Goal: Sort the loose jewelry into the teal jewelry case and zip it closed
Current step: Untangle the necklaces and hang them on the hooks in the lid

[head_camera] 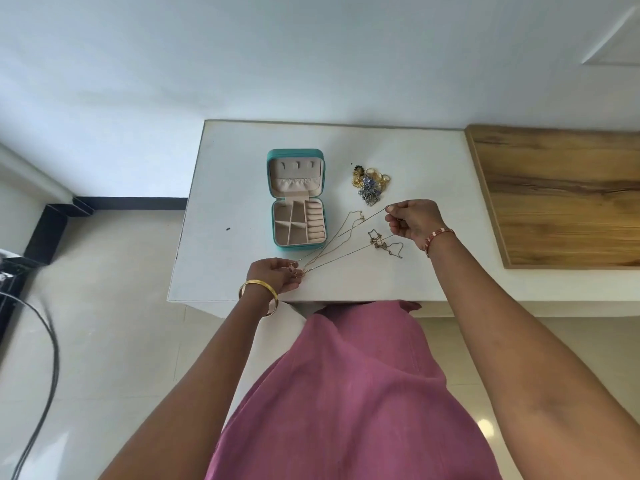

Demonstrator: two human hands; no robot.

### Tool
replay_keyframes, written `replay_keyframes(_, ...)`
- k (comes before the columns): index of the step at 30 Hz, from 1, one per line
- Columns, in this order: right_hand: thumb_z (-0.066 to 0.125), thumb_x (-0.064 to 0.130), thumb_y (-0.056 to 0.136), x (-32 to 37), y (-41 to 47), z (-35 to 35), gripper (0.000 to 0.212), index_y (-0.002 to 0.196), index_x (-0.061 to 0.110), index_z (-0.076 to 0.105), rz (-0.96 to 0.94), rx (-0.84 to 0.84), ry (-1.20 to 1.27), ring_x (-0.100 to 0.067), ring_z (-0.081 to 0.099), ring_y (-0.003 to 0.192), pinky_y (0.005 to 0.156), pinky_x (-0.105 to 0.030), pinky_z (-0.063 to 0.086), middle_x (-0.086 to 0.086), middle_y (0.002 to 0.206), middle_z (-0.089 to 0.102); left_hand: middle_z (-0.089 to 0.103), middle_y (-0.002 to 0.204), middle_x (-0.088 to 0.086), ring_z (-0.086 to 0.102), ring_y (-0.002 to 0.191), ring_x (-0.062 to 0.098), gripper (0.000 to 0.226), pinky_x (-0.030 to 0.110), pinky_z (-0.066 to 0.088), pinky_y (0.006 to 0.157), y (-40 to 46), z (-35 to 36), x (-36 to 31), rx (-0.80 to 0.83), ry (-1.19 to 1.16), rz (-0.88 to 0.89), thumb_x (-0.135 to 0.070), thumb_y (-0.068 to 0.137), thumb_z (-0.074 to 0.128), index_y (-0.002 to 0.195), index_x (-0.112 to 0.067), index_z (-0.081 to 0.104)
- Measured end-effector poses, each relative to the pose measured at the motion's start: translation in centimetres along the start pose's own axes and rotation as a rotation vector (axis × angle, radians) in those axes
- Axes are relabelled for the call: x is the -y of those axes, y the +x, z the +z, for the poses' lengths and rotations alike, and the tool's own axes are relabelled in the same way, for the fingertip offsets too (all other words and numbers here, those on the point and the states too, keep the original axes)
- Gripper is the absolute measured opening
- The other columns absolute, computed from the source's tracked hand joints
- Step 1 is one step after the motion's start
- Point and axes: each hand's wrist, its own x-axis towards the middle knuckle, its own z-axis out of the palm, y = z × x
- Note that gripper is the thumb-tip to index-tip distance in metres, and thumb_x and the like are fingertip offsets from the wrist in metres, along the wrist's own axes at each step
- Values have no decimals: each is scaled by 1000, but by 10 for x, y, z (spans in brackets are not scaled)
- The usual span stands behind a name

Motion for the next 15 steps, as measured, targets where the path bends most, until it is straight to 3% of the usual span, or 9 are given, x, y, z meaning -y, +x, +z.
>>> replay_keyframes(5, 58, -3, 87, -3, 21, 8, 19, 70, 6, 55, -4, -11, -54, -6, 49, 35, 41, -15, 48, -11, 65, 55, 65, 89, 17, 63, 51, 8, 18, 16, 55, 55, 14, 7, 9, -110, 136, 71, 7, 87, 50, 98, 3, 64)
replay_keyframes(10, 57, -3, 87, -2, 36, 19, 22, 69, 7, 52, 1, 10, -94, -9, 49, 43, 42, -16, 48, -11, 65, 54, 67, 73, 9, 66, 65, 19, 16, 31, 56, 78, 14, 9, 15, -230, 300, 152, -4, 83, 58, 92, -5, 71)
replay_keyframes(15, 54, -13, 84, -6, 43, 26, 23, 68, 4, 55, 11, 24, -117, -13, 50, 50, 42, -17, 49, -12, 66, 53, 67, 74, 5, 66, 77, 25, 17, 32, 52, 85, 8, 7, 12, -271, 407, 185, -10, 81, 60, 92, -11, 73)
